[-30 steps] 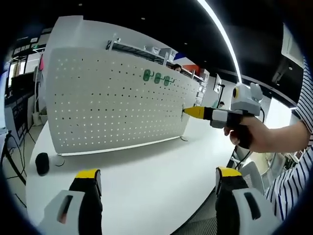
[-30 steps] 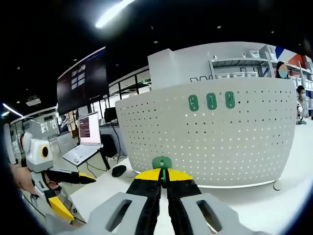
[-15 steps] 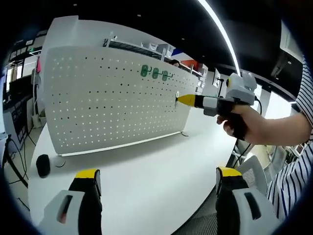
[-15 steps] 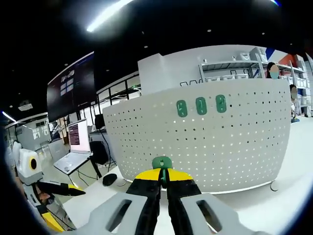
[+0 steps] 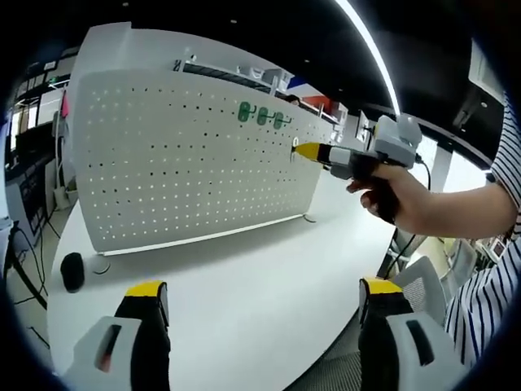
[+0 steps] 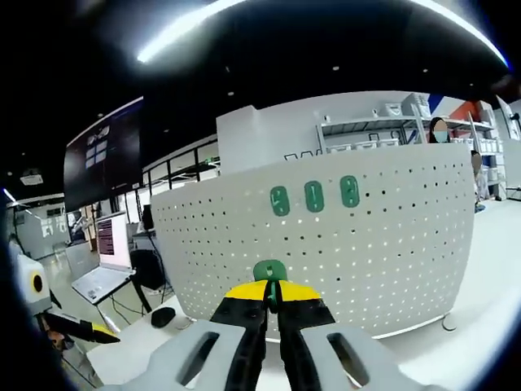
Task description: Insert the hook assembly into the mounting plate slot until the hook locks in place.
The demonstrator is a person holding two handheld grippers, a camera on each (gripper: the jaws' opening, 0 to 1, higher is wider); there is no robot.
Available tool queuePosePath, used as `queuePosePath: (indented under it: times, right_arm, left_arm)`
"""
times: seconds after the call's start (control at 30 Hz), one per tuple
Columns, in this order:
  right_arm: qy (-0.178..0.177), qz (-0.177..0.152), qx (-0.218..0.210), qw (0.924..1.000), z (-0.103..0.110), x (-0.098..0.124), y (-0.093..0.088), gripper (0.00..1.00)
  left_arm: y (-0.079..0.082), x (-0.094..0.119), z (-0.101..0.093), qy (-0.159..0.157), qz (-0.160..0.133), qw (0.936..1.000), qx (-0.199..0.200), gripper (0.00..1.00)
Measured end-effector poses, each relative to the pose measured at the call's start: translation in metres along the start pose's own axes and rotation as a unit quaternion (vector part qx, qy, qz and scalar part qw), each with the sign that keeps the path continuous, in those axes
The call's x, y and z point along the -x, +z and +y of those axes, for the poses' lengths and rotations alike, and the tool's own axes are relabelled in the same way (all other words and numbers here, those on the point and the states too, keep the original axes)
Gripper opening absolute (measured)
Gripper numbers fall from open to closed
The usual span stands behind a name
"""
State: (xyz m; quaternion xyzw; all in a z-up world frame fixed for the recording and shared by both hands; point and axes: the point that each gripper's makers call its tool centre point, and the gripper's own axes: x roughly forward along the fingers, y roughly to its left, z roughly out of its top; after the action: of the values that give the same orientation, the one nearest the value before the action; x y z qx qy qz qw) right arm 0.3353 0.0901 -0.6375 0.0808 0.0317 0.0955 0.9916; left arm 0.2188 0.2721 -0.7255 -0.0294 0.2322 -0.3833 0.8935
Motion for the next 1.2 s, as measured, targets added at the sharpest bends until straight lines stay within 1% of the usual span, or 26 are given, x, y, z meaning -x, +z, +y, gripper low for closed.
queuePosePath:
  times: [0.07,0.17,0.27,0.4,0.5,0.7,0.83,0.93,1.07,1.2]
  right_arm:
    - [-0.005,-0.005,-0.002,1.0000,-0.006,-0.003,0.003,0.00]
    - [-0.007,-0.014,-0.006,0.9999,-0.014,-0.009,0.009,0.00]
    - [-0.015,-0.024,-0.010,0.9996,-0.024,-0.013,0.014,0.00]
    - [-0.028,-0.029,-0.018,0.9990,-0.037,-0.018,0.019,0.00]
    - [-0.037,-0.031,-0.013,0.9987,-0.046,-0.020,0.021,0.00]
    - [-0.053,-0.036,-0.017,0.9978,-0.064,-0.027,0.023,0.00]
    - [-0.058,-0.041,-0.009,0.9974,-0.070,-0.031,0.026,0.00]
    - [-0.061,-0.043,-0.007,0.9972,-0.076,-0.035,0.029,0.00]
    - [-0.069,-0.048,0.001,0.9965,-0.085,-0.040,0.034,0.00]
    - [-0.078,-0.057,0.002,0.9953,-0.099,-0.047,0.042,0.00]
  left_arm:
    - [0.001,0.000,0.002,0.001,-0.001,1.0000,0.002,0.99]
    - [-0.003,-0.001,0.006,0.001,0.009,0.9999,0.013,0.99]
    - [-0.002,0.000,0.008,0.005,0.008,0.9999,0.010,0.99]
    - [-0.001,-0.001,0.014,0.010,0.005,0.9998,0.017,0.98]
    - [0.000,-0.003,0.017,0.011,0.004,0.9997,0.023,0.97]
    - [0.002,-0.006,0.020,0.013,0.012,0.9997,0.019,0.98]
    - [0.004,-0.007,0.022,0.012,0.007,0.9996,0.024,0.98]
    - [0.004,-0.008,0.022,0.013,0.010,0.9996,0.024,0.98]
    - [0.003,-0.009,0.023,0.014,0.011,0.9995,0.026,0.98]
    - [0.001,-0.009,0.025,0.014,0.012,0.9994,0.030,0.98]
